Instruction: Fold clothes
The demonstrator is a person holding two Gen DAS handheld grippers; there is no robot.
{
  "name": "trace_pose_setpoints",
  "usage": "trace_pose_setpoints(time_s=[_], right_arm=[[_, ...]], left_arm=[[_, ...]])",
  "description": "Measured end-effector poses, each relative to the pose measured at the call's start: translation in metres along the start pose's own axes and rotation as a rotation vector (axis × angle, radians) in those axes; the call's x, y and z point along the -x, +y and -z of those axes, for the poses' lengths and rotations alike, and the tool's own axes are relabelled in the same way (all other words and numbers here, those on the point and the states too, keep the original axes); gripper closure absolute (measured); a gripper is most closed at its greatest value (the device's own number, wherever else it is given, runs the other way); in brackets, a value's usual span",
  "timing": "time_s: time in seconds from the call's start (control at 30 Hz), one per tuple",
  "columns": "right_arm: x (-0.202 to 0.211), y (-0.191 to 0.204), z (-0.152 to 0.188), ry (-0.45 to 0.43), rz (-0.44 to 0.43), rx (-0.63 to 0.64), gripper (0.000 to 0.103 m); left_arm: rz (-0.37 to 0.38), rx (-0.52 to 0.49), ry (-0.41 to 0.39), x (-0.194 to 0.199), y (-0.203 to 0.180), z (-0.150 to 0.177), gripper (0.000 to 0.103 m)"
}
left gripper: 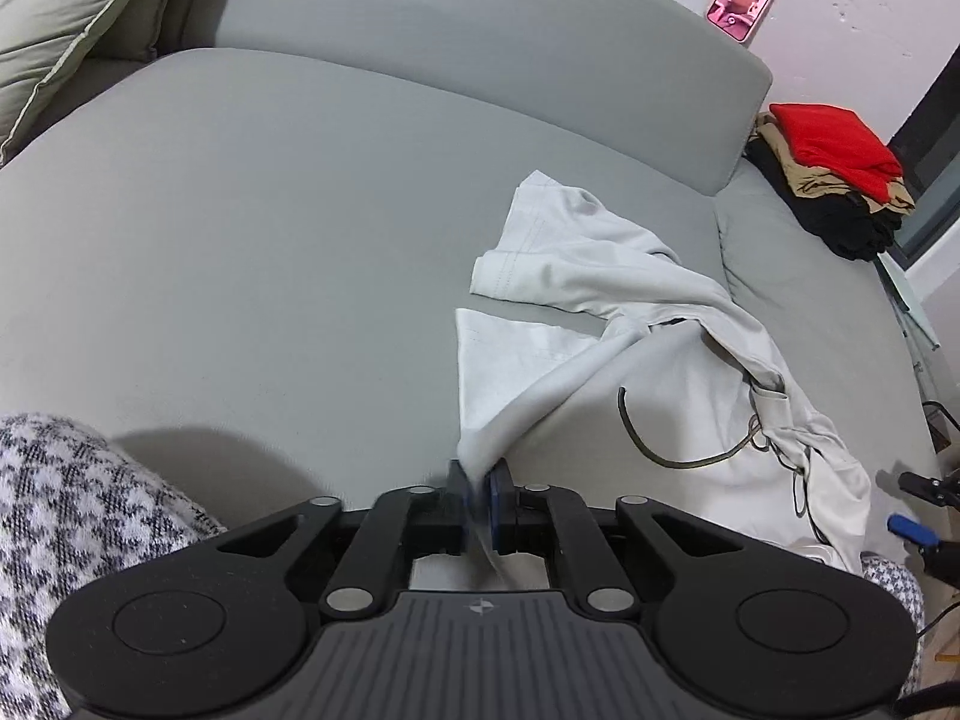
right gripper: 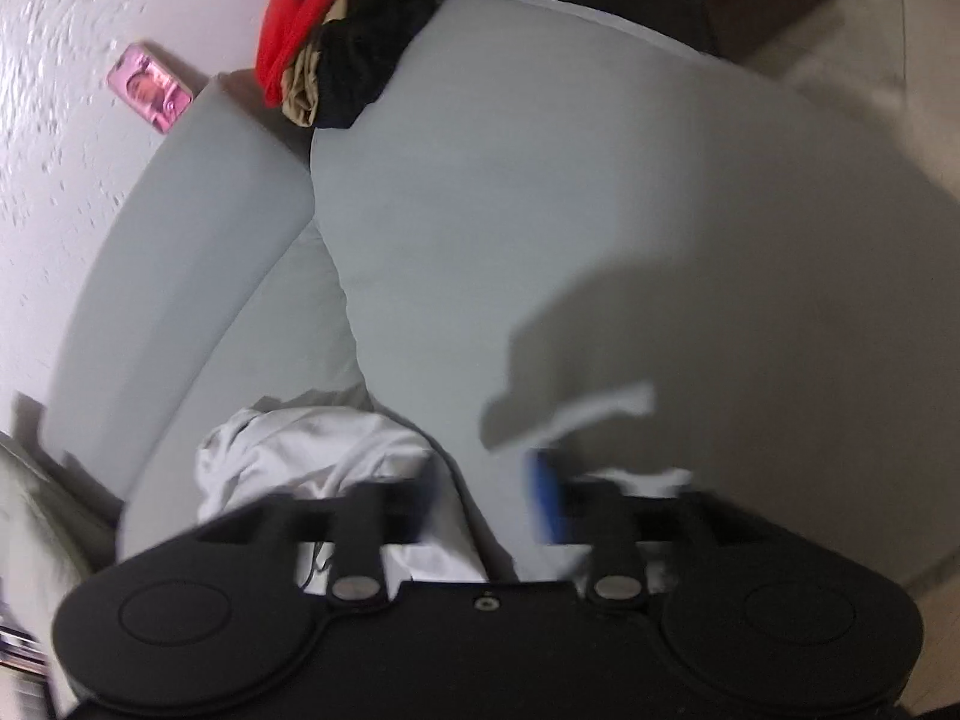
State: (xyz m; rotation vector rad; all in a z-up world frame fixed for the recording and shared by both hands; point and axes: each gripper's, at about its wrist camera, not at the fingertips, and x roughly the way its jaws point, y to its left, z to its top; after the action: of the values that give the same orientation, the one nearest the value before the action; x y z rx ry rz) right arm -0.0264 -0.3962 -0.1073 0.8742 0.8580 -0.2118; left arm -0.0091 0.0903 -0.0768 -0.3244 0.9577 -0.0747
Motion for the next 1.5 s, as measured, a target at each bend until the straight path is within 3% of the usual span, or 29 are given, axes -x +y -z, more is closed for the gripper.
trace_pose_setpoints(time_s=[0.07, 0.17, 0.33, 0.43, 0.53, 0.57, 0.63, 0.67, 0.7, 0.73, 0.87, 0.93, 1.03, 1.13, 1.17, 1.23, 1.4, 1.5], right_arm=[[0.005, -0.005, 0.004, 0.009, -0.034, -0.001, 0.048], [0.008, 0.002, 0.01, 0.02, -0.047, 0.048, 0.048], [-0.004, 0.066, 0.025, 0.009, -0.016, 0.363, 0.056], [-0.026, 0.104, 0.038, 0.061, -0.024, 0.494, 0.056], [-0.064, 0.132, 0.046, 0.11, 0.155, 0.63, 0.049], [-0.078, 0.139, 0.048, 0.128, 0.228, 0.68, 0.042], [-0.099, 0.143, 0.061, 0.151, 0.352, 0.792, 0.041], [-0.103, 0.143, 0.067, 0.14, 0.386, 0.838, 0.049], [-0.103, 0.142, 0.071, 0.115, 0.412, 0.866, 0.08], [-0.098, 0.14, 0.072, 0.076, 0.432, 0.877, 0.095], [-0.044, 0.113, 0.041, -0.027, 0.314, 0.622, 0.097], [-0.008, 0.086, 0.02, -0.056, 0.228, 0.428, 0.097], [0.017, 0.04, -0.001, -0.03, 0.113, 0.165, 0.097], [0.021, 0.003, -0.009, 0.007, 0.089, 0.017, 0.095], [0.019, -0.006, -0.009, 0.026, 0.087, -0.018, 0.089], [0.024, -0.018, -0.005, 0.035, 0.102, -0.056, 0.079], [0.039, -0.007, 0.002, -0.009, 0.188, 0.038, 0.068], [0.051, 0.009, 0.007, -0.039, 0.216, 0.109, 0.045]], left_arm=[[0.017, 0.011, 0.012, -0.001, 0.001, 0.002, 0.08], [0.034, 0.025, 0.034, -0.007, 0.003, 0.004, 0.078], [0.038, 0.026, 0.063, -0.015, 0.002, 0.009, 0.078], [0.04, 0.026, 0.066, -0.018, 0.002, 0.009, 0.078], [0.042, 0.017, 0.076, -0.023, 0.002, 0.01, 0.078], [0.044, 0.012, 0.079, -0.024, 0.002, 0.01, 0.079], [0.047, -0.002, 0.081, -0.028, 0.001, 0.009, 0.083], [0.044, -0.012, 0.08, -0.028, 0.0, 0.008, 0.091], [0.039, -0.019, 0.077, -0.029, -0.001, 0.008, 0.096], [0.029, -0.025, 0.072, -0.028, -0.002, 0.007, 0.101], [0.041, -0.012, 0.072, -0.016, 0.0, 0.003, 0.101], [0.093, 0.043, 0.092, -0.008, 0.007, -0.002, 0.101], [0.152, 0.11, 0.111, -0.002, 0.018, -0.008, 0.101], [0.107, 0.105, 0.152, -0.014, 0.023, -0.01, 0.101], [0.102, 0.099, 0.172, -0.018, 0.024, -0.009, 0.101], [0.088, 0.084, 0.184, -0.021, 0.025, -0.006, 0.101], [0.072, 0.044, 0.177, -0.019, 0.022, -0.007, 0.1], [0.065, 0.014, 0.169, -0.017, 0.016, -0.008, 0.1]])
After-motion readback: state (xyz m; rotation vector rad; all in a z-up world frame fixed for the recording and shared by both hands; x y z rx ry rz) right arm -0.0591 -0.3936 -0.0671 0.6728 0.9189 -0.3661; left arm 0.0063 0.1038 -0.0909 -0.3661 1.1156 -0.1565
